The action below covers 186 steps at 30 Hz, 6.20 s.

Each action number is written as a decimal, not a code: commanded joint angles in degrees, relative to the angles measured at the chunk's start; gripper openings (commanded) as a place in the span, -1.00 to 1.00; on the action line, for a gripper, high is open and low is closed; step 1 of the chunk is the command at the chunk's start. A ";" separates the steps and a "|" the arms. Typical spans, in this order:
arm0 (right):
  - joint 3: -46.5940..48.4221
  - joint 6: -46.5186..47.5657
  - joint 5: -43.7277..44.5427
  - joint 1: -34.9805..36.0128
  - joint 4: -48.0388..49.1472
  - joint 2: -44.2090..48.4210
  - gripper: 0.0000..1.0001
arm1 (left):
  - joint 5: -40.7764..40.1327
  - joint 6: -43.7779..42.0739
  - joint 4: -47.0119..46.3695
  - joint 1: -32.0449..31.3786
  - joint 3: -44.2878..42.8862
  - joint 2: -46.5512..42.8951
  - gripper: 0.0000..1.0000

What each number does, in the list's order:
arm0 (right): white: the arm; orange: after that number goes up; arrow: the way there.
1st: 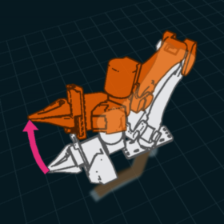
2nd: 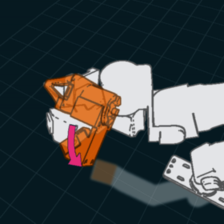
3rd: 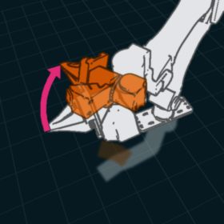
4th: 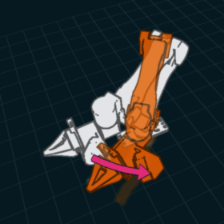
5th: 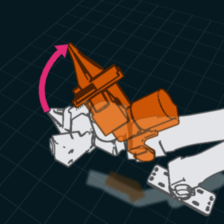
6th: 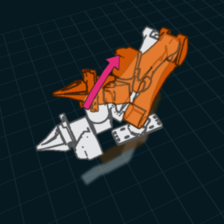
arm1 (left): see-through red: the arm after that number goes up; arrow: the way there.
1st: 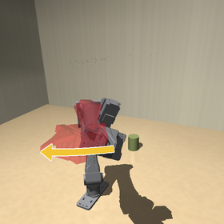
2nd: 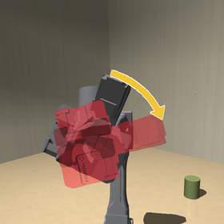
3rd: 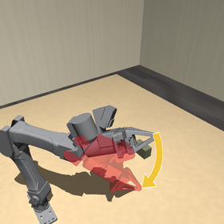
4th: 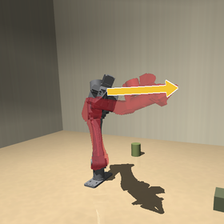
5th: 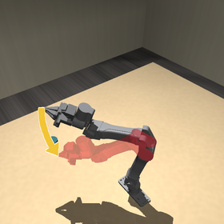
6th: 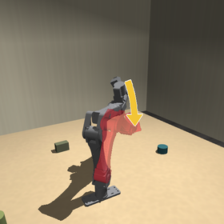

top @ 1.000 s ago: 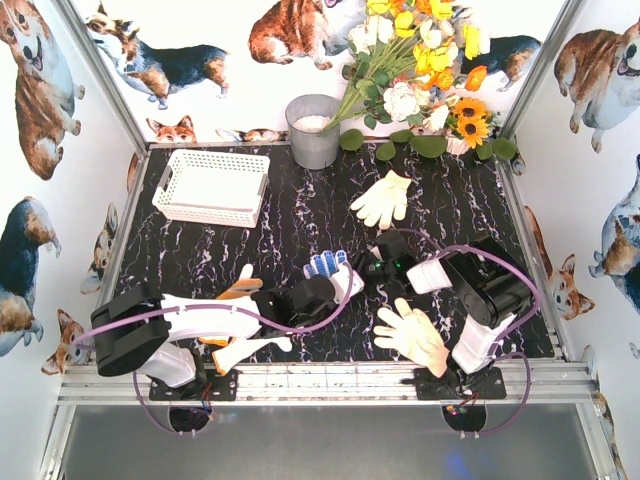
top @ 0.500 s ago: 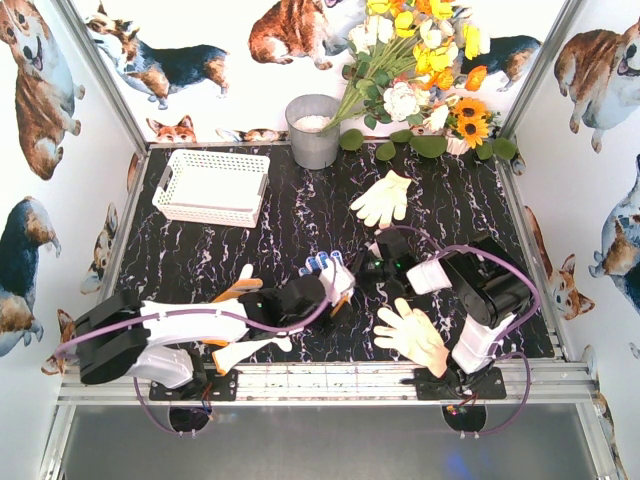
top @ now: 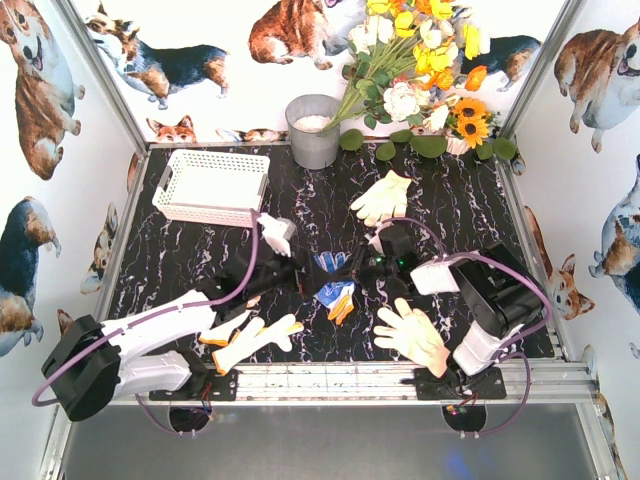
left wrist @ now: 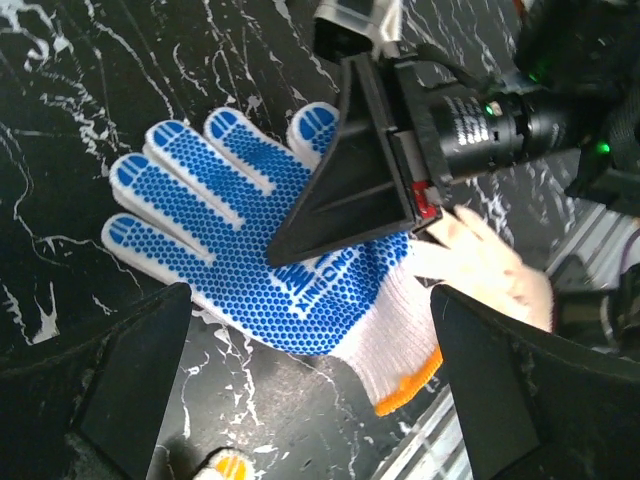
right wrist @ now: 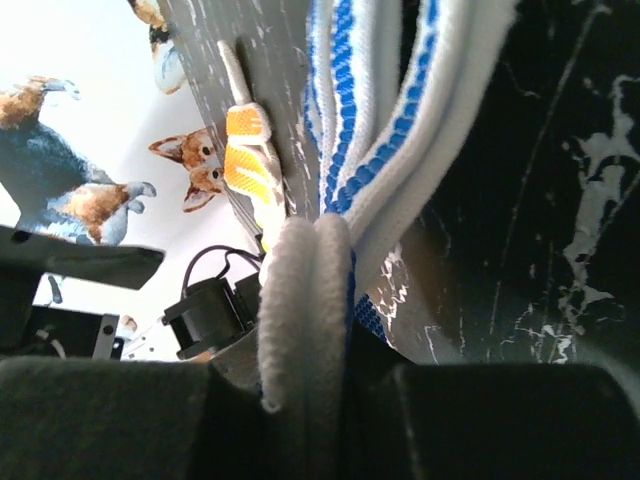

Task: Put the gloves into the storage basket
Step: Pick up the glove from the center of the board, then place the glove in the bin.

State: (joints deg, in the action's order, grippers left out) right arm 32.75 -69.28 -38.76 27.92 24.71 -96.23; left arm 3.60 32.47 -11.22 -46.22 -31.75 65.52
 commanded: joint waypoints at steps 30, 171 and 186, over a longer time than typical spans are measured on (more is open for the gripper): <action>7.80 0.13 -2.29 -1.42 -1.17 20.46 -1.00 | 20.48 43.29 -35.08 13.34 9.65 5.48 0.99; 15.41 28.36 10.05 0.29 -26.08 27.15 0.61 | 2.99 21.70 -29.61 36.08 -29.98 36.00 -1.00; 16.67 28.37 10.29 0.98 -27.66 25.83 0.61 | 1.73 21.49 -34.31 43.38 -32.21 42.28 -1.00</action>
State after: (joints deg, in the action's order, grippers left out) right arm 47.99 -41.10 -29.21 28.45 -3.29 -70.91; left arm 6.13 55.20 -41.15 -3.62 -62.61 106.37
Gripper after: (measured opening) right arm 0.801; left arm 0.050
